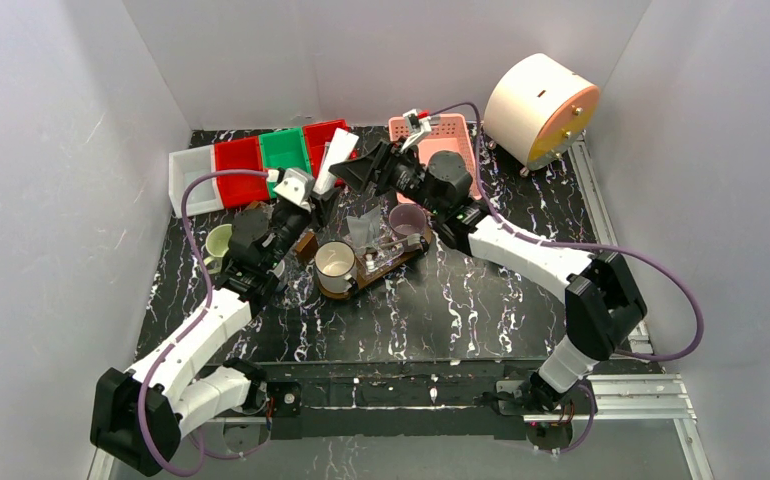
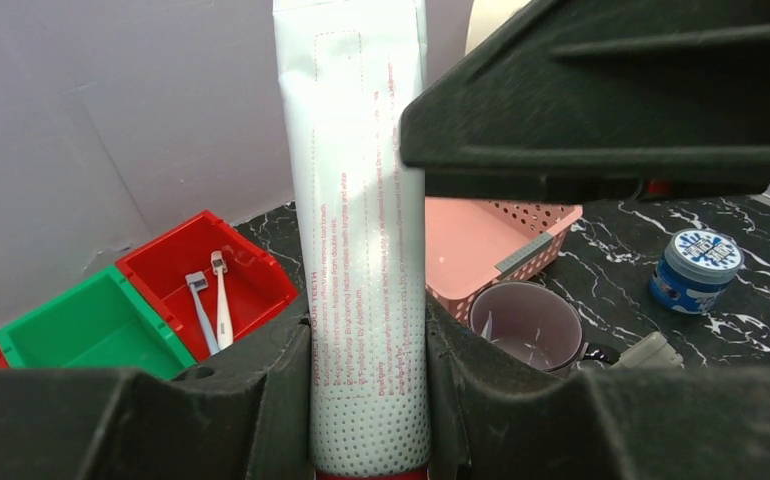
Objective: Prepare toiletry sets of a toothbrush and toothpaste on the tray
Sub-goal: Place the toothpaste in the toothpaste holder.
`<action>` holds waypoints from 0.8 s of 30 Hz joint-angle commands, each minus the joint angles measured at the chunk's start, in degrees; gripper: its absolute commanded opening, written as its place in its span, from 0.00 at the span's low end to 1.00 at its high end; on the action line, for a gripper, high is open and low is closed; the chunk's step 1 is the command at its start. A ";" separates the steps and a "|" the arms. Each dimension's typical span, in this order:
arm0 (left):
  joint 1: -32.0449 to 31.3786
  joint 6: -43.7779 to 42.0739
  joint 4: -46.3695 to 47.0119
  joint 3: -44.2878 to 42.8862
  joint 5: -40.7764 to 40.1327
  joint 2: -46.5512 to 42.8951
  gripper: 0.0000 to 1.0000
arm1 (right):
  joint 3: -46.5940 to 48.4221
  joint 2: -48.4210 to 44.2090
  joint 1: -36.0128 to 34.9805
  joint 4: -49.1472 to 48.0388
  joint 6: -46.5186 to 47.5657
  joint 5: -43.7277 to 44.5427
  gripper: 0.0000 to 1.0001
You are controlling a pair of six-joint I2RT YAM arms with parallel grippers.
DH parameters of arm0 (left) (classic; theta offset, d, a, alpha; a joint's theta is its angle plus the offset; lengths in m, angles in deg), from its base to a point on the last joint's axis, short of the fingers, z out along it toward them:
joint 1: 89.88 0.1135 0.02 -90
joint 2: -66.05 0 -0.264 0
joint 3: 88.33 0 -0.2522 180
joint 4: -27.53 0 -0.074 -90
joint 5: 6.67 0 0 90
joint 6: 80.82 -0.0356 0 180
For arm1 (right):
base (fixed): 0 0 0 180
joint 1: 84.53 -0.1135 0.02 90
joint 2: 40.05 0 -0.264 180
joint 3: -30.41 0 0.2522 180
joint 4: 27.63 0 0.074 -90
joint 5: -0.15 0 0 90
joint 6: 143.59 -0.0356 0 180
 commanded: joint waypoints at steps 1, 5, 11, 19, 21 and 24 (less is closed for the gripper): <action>-0.59 0.65 4.92 0.18 1.19 -1.43 0.00 | 3.46 1.62 -1.02 -5.83 -2.15 0.67 0.82; -0.60 0.15 5.24 0.50 0.97 -1.62 0.00 | 4.74 3.15 -1.43 -6.82 -3.09 -1.07 0.71; -0.60 -0.25 5.42 0.79 1.21 -1.60 0.01 | 5.02 3.77 -1.69 -8.42 -3.37 -2.07 0.49; -0.61 -1.40 5.02 1.02 0.56 -2.68 0.16 | 5.31 2.56 -1.72 -8.80 -0.53 -2.41 0.26; -0.60 -1.91 3.72 0.40 0.33 -3.20 0.25 | 5.66 2.11 -1.65 -8.73 0.97 -2.56 0.23; -0.61 -2.90 -0.29 -1.34 -0.28 -3.99 0.36 | 6.50 1.45 -1.72 -7.92 4.16 -2.54 0.21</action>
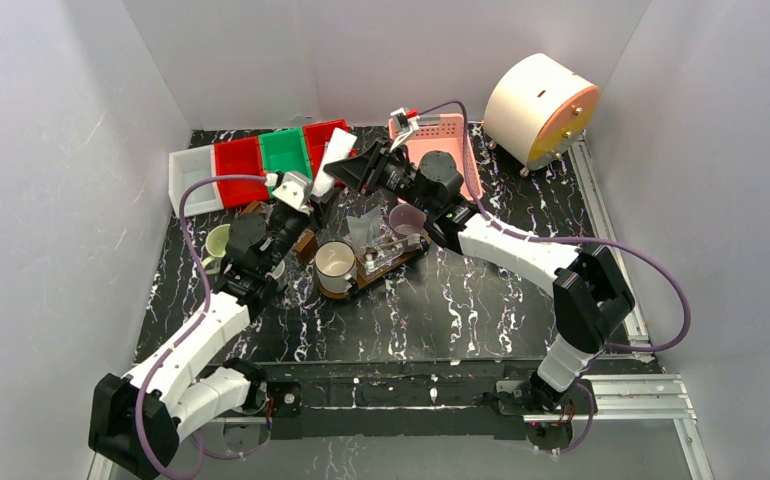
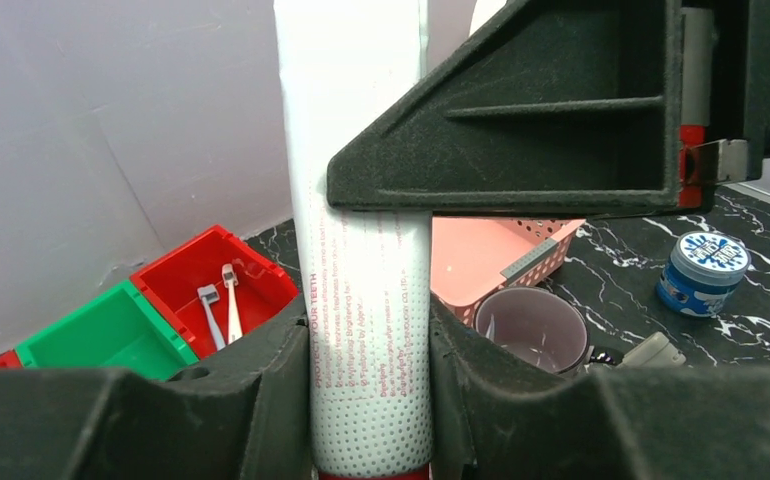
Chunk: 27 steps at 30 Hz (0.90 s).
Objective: Prepare toiletry sets of a toothbrush and toothpaste on the tray
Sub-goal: Place the toothpaste in the toothpaste holder.
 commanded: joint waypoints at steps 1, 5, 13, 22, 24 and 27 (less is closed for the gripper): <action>-0.19 -1.98 -3.26 -2.99 -0.69 -2.93 0.39 | 4.30 -2.82 -0.16 -2.91 6.63 -0.50 0.21; 0.30 -2.93 -7.58 -5.13 1.01 -3.16 0.51 | 5.68 -3.70 -0.10 -1.28 10.88 -1.57 0.19; 1.22 -4.63 -13.80 -7.78 4.04 -4.24 0.63 | 6.09 -7.71 0.21 2.51 20.31 -0.31 0.15; 1.46 -6.70 -21.86 -11.69 8.74 -5.22 0.69 | 4.54 -13.05 0.77 8.46 31.67 -0.52 0.15; 1.58 -7.33 -24.56 -13.48 9.88 -5.46 0.69 | 3.96 -14.69 0.89 10.95 34.40 -1.26 0.14; 1.76 -7.66 -27.46 -16.21 12.12 -5.76 0.69 | 2.39 -17.55 0.94 14.36 37.81 -2.90 0.14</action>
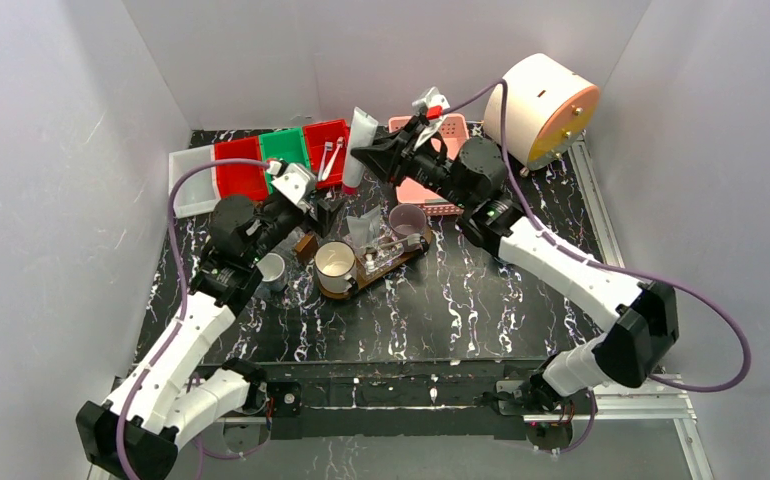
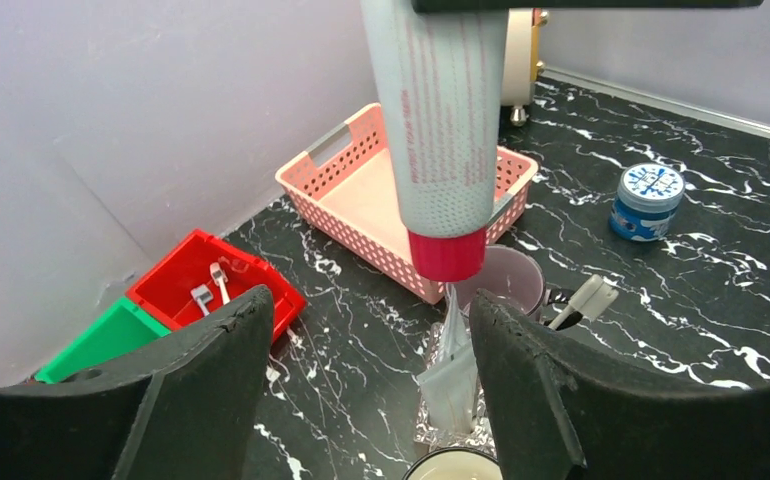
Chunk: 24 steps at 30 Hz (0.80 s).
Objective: Prepare toiletry sets of a toothbrush and toothpaste on the tray
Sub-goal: Place the toothpaste in the toothpaste holder.
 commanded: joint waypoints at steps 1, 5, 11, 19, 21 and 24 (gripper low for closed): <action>0.53 -1.54 -5.93 -5.92 5.30 -1.86 0.70 | -0.53 -5.94 0.28 3.07 8.10 -2.81 0.14; 0.54 0.00 -9.24 -10.67 11.16 -0.58 0.69 | -1.24 -9.02 0.34 8.65 11.74 -6.53 0.13; 0.54 4.90 -8.17 -13.97 18.55 0.39 0.69 | -1.40 -11.58 0.37 16.82 16.12 -10.87 0.12; 0.54 12.58 -4.46 -16.65 29.10 2.55 0.67 | -2.47 -13.07 0.36 22.99 20.39 -16.65 0.12; 0.54 13.04 -4.62 -17.13 30.98 3.09 0.67 | -2.77 -13.28 0.34 23.85 21.23 -17.82 0.12; 0.50 13.24 -5.22 -17.90 33.71 3.96 0.66 | -2.88 -13.53 0.34 25.09 22.48 -19.44 0.12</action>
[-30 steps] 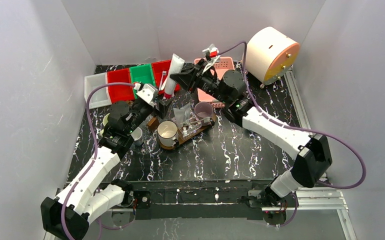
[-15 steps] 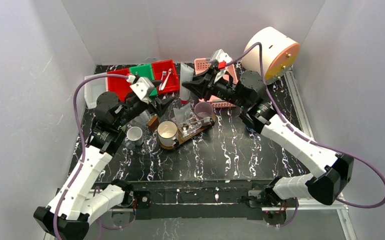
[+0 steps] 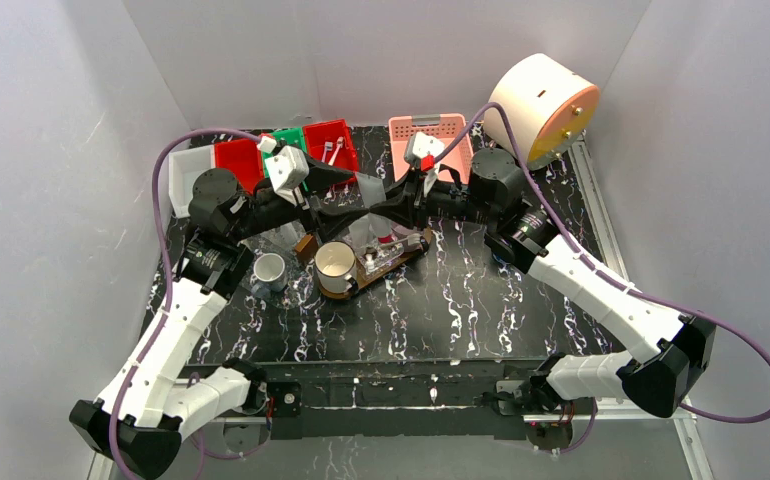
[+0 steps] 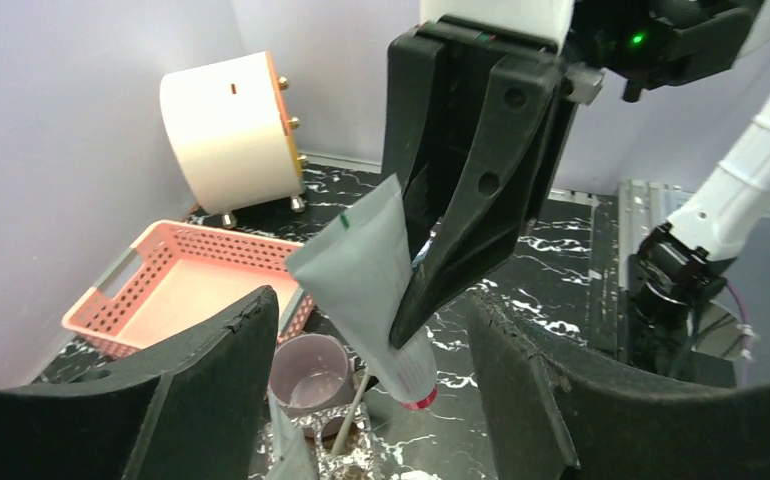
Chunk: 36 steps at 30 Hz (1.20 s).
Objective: Prepare toiletry sets of a toothbrush and toothpaste on the tray
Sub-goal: Place the toothpaste in the toothpaste holder.
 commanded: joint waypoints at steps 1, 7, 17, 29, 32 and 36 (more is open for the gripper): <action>0.21 2.24 0.23 -3.01 7.61 0.97 0.65 | 0.45 -2.52 0.13 0.58 3.50 -4.28 0.12; 0.21 3.58 0.68 -4.16 15.86 3.93 0.62 | 0.70 -2.32 0.12 2.13 5.51 -7.46 0.11; 0.17 7.53 2.90 -5.28 23.24 8.01 0.45 | 1.19 -1.46 0.17 4.02 7.21 -11.41 0.11; 0.21 15.30 10.80 -4.46 29.27 9.97 0.22 | 2.10 -0.13 0.07 4.39 8.17 -13.69 0.11; 0.17 15.65 10.64 -4.47 30.14 10.05 0.15 | 2.51 0.29 0.10 4.39 8.23 -13.96 0.11; 0.21 15.65 9.95 -4.48 31.29 10.33 0.06 | 2.74 0.66 0.12 3.96 8.28 -14.13 0.11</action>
